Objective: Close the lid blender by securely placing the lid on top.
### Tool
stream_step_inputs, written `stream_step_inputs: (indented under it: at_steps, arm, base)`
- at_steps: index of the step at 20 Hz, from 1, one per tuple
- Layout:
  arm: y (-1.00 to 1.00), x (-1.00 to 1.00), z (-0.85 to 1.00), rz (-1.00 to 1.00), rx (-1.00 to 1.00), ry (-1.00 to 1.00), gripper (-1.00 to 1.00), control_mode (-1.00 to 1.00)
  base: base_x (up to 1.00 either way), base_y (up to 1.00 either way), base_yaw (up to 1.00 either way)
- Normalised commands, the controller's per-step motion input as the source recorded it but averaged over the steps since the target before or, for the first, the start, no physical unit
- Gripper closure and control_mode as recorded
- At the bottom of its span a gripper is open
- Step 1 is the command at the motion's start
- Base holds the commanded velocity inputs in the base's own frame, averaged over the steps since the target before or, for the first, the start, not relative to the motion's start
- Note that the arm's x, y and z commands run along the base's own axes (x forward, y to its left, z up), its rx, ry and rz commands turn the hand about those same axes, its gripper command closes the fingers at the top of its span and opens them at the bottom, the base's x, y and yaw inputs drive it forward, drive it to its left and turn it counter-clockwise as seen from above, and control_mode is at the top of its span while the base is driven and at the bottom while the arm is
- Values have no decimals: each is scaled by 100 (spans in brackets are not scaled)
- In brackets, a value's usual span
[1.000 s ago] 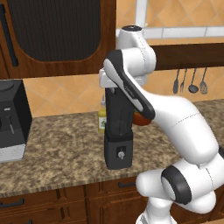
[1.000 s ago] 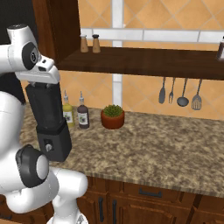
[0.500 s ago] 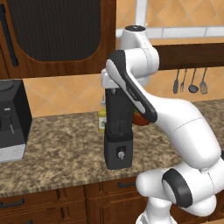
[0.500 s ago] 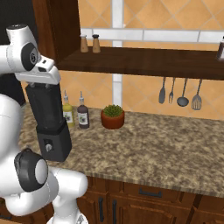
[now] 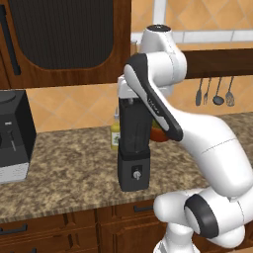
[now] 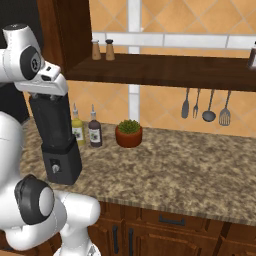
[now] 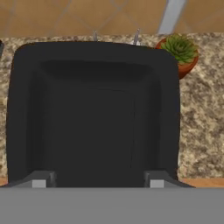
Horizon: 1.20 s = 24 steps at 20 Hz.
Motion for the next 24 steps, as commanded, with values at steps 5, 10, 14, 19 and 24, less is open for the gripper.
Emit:
stream_step_inputs:
  at_steps: [5,10,14,19,24]
  arm:
    - [-36,-21,14,0,0,0,-100,-100]
    - [-15,0,0,0,0,0,-100,-100]
    - [-17,-35,11,0,0,-2,-100,-100]
    - [-41,-69,0,0,0,-9,-100,-100]
    - [-66,-65,0,0,3,-6,-100,-100]
  base:
    - [0,0,0]
    - [0,0,0]
    - [0,0,0]
    - [0,0,0]
    - [0,0,0]
